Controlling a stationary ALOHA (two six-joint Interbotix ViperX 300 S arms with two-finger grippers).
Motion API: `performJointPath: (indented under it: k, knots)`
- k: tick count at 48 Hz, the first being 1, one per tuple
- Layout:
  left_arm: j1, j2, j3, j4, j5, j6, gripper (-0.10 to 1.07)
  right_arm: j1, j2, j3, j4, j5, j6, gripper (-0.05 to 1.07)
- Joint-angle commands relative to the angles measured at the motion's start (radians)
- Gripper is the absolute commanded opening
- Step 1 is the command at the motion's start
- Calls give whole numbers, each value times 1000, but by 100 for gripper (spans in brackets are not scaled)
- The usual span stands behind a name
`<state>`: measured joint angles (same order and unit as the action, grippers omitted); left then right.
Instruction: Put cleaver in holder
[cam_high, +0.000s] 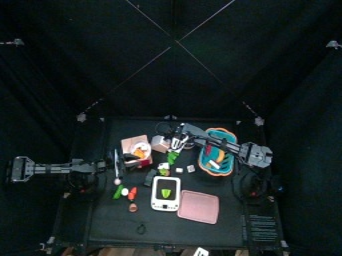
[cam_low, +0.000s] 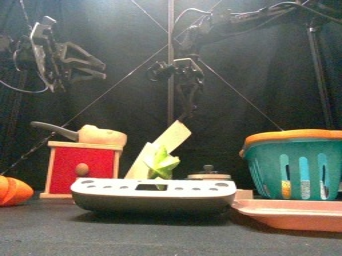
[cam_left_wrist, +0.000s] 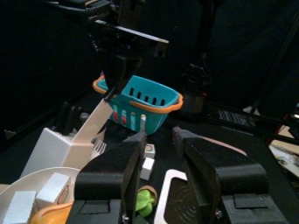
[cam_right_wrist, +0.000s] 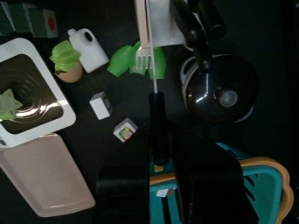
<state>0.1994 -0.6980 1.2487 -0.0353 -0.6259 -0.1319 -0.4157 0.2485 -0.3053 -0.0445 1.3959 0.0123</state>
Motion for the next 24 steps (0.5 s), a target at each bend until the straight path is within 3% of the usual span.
performJointPath:
  k: [1,12,24]
  knots:
    - [2,2,-11,-2,-3,2,74,-14,-28,-37,2,-34,5,50]
    - [2,2,-9,0,-3,2,74,-28,-26,-31,54,-80,3,56]
    - [3,2,-9,0,-3,2,74,-38,-21,-26,86,-138,3,72]
